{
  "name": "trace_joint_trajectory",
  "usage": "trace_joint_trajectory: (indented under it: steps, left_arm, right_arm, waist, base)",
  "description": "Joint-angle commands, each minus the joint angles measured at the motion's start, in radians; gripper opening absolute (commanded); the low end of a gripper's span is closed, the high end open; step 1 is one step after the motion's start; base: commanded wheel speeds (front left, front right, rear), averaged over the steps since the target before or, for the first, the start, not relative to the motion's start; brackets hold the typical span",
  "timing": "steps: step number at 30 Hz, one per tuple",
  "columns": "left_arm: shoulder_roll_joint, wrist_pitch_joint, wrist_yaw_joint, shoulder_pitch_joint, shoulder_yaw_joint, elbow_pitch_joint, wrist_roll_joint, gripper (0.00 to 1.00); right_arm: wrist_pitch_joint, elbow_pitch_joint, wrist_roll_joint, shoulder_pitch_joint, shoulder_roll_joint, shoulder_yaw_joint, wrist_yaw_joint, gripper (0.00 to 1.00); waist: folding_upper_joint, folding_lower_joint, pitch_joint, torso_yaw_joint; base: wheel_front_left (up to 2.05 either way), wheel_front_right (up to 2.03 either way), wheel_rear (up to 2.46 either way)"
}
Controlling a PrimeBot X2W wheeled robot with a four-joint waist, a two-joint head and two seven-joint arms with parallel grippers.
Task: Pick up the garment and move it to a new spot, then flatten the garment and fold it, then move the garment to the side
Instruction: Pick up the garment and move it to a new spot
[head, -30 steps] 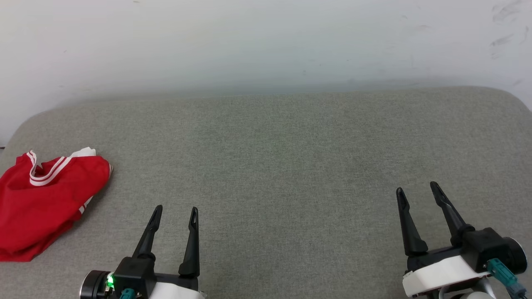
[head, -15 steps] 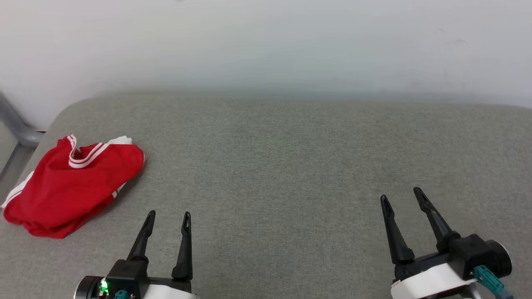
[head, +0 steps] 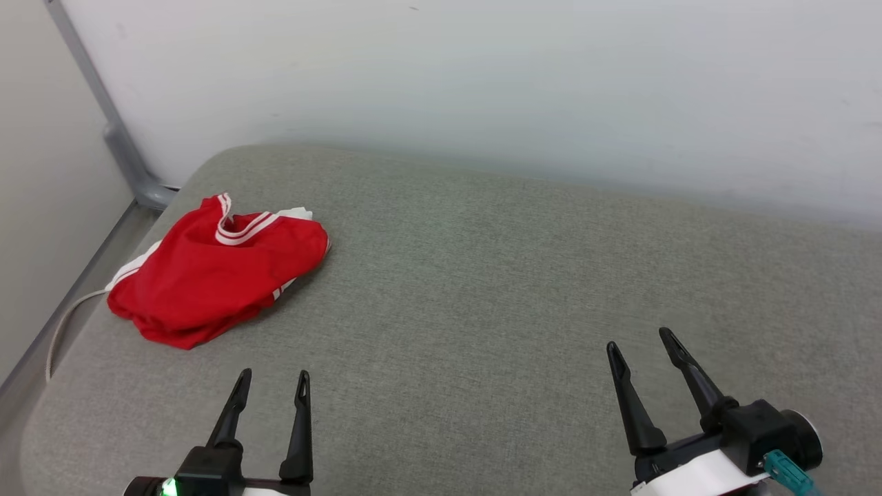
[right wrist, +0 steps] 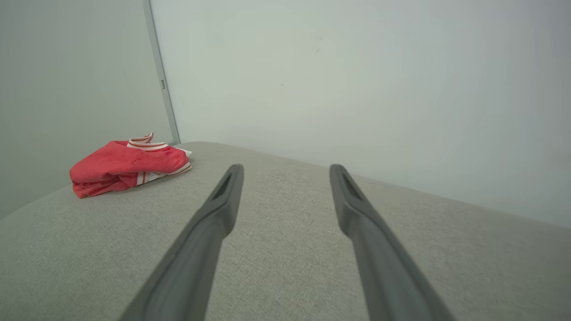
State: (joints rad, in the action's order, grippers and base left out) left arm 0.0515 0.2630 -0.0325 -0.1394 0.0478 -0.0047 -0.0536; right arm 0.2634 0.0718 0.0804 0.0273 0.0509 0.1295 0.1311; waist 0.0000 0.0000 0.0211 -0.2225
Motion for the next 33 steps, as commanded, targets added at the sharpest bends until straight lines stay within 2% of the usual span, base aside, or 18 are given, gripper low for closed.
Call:
trace_joint_trajectory:
  steps: [1,12,21,24,29,33]
  left_arm:
    - [-0.002,0.003,-0.002,-0.01,-0.004,-0.002,0.007,1.0]
    - [-0.002,0.003,-0.015,-0.021,-0.008,-0.009,0.015,1.0]
    - [-0.002,0.003,-0.014,-0.008,-0.018,-0.02,0.01,1.0]
    - [0.0,0.003,-0.031,0.015,-0.033,-0.01,-0.001,1.0]
    - [0.049,0.003,-0.068,0.094,-0.054,0.032,-0.011,1.0]
    - [0.137,0.002,-0.09,0.213,-0.045,0.135,-0.027,1.0]
  right_arm:
    - [0.002,0.003,0.006,0.015,-0.001,0.003,-0.001,1.0]
    - [0.002,0.01,0.021,0.016,-0.001,0.019,-0.001,1.0]
    - [0.002,0.012,0.027,0.005,-0.001,0.022,-0.001,1.0]
    - [0.002,0.009,0.017,-0.008,-0.001,0.025,-0.001,1.0]
    - [0.002,-0.006,-0.026,-0.035,-0.001,-0.009,-0.001,1.0]
    - [0.002,-0.022,-0.053,-0.054,-0.001,-0.022,-0.001,1.0]
  waist:
    - [0.0,0.0,0.008,-0.029]
    - [0.0,0.0,0.011,-0.106]
    - [0.0,0.0,-0.009,-0.119]
    - [0.0,0.0,-0.03,-0.106]
    - [0.0,0.0,-0.089,-0.07]
    - [0.0,0.0,-0.157,-0.041]
  base:
    - [0.0,0.0,0.0]
    - [0.0,0.0,0.0]
    - [0.0,0.0,0.0]
    - [0.0,0.0,0.0]
    - [0.0,0.0,0.0]
    - [0.0,0.0,0.0]
